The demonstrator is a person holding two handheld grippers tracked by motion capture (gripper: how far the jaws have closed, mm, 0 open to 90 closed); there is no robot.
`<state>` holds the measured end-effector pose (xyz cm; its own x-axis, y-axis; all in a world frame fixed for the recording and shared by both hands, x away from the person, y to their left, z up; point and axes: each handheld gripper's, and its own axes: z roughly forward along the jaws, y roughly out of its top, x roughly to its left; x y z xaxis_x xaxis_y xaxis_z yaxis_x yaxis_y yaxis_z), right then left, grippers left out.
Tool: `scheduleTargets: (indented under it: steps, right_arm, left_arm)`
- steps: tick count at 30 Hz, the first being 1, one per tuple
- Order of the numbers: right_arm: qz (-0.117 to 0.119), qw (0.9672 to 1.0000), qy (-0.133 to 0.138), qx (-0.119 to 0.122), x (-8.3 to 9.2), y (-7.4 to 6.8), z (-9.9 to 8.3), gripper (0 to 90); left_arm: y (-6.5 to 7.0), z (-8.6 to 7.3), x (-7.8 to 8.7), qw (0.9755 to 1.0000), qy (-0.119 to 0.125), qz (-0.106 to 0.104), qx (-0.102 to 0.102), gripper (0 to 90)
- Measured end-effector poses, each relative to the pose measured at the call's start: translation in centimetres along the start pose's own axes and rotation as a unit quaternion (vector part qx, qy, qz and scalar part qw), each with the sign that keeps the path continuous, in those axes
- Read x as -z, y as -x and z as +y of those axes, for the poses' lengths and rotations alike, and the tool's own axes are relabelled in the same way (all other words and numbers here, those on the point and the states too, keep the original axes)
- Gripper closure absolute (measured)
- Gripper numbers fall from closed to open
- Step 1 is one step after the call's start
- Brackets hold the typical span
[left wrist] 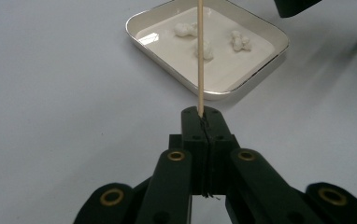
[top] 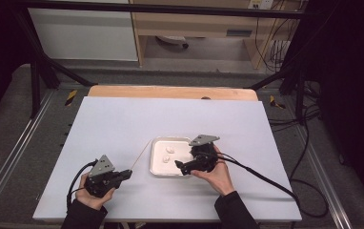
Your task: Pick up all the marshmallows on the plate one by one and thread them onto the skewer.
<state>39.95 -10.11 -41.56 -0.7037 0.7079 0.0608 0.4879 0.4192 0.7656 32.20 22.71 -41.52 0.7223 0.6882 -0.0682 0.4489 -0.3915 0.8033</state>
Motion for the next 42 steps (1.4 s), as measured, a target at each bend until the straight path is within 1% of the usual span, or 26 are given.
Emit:
scheduleTargets:
  steps: [2, 4, 5, 6, 7, 8, 9, 14, 18, 22, 24, 31, 34, 39, 42]
  right_arm:
    - [0.010, 0.9999, 0.004, 0.001, -0.6, -0.1, 0.0, 5.6]
    - [0.014, 0.9999, 0.003, -0.003, -1.3, -0.2, -0.2, 10.5]
    - [0.014, 0.9999, 0.003, -0.003, -1.3, -0.2, -0.2, 10.5]
    - [0.015, 0.9999, 0.001, 0.001, -1.6, -0.2, -0.4, 12.2]
    - [0.016, 0.9998, -0.007, 0.008, -2.0, -0.4, -0.7, 16.7]
    - [0.016, 0.9998, -0.007, 0.008, -2.0, -0.4, -0.7, 16.7]
    - [0.015, 0.9998, -0.008, 0.011, -2.2, -0.4, -0.8, 19.0]
    - [0.015, 0.9995, -0.020, 0.020, -2.8, -0.5, -1.3, 32.7]
    - [0.017, 0.9994, -0.024, 0.018, -3.0, -0.6, -1.5, 42.7]
    - [0.017, 0.9993, -0.022, 0.024, -3.1, -0.7, -1.6, 52.9]
    - [0.020, 0.9992, -0.025, 0.024, -3.1, -0.7, -1.7, 55.9]
    - [0.020, 0.9987, -0.030, 0.036, -3.3, -0.7, -1.8, 61.6]
    - [0.019, 0.9987, -0.027, 0.038, -3.3, -0.8, -1.9, 62.9]
    - [0.016, 0.9986, -0.028, 0.041, -3.2, -0.8, -1.9, 68.3]
    - [0.016, 0.9987, -0.028, 0.040, -3.2, -0.8, -2.0, 69.1]
  left_arm:
    - [0.0, 0.0, 0.0, 1.0000, 0.000, -0.001, 0.001, 88.9]
    - [0.0, 0.0, 0.0, 1.0000, 0.001, -0.002, 0.002, 88.9]
    - [0.0, -0.1, -0.1, 1.0000, 0.001, -0.004, 0.004, 88.9]
    - [0.0, -0.1, -0.1, 1.0000, -0.001, -0.004, 0.003, 88.9]
    - [0.0, -0.1, -0.2, 1.0000, -0.002, -0.005, 0.003, 88.9]
    - [0.0, -0.1, -0.2, 1.0000, -0.004, -0.006, 0.004, 88.9]
    - [0.0, -0.1, -0.3, 1.0000, -0.004, -0.005, 0.002, 88.9]
    - [0.1, -0.1, -0.5, 0.9999, -0.009, -0.007, 0.000, 88.9]
    - [0.1, -0.1, -0.5, 0.9999, -0.009, -0.007, 0.001, 88.9]
    - [0.1, -0.1, -0.5, 0.9999, -0.009, -0.006, 0.000, 88.9]
    - [0.1, -0.1, -0.5, 0.9999, -0.009, -0.007, 0.000, 88.9]
    - [0.1, -0.2, -0.5, 0.9999, -0.009, -0.007, 0.001, 88.9]
    - [0.1, -0.2, -0.6, 0.9999, -0.009, -0.007, 0.001, 88.9]
    - [0.1, -0.2, -0.6, 0.9999, -0.009, -0.007, 0.002, 88.9]
    - [0.1, -0.2, -0.6, 0.9999, -0.009, -0.008, 0.002, 88.9]
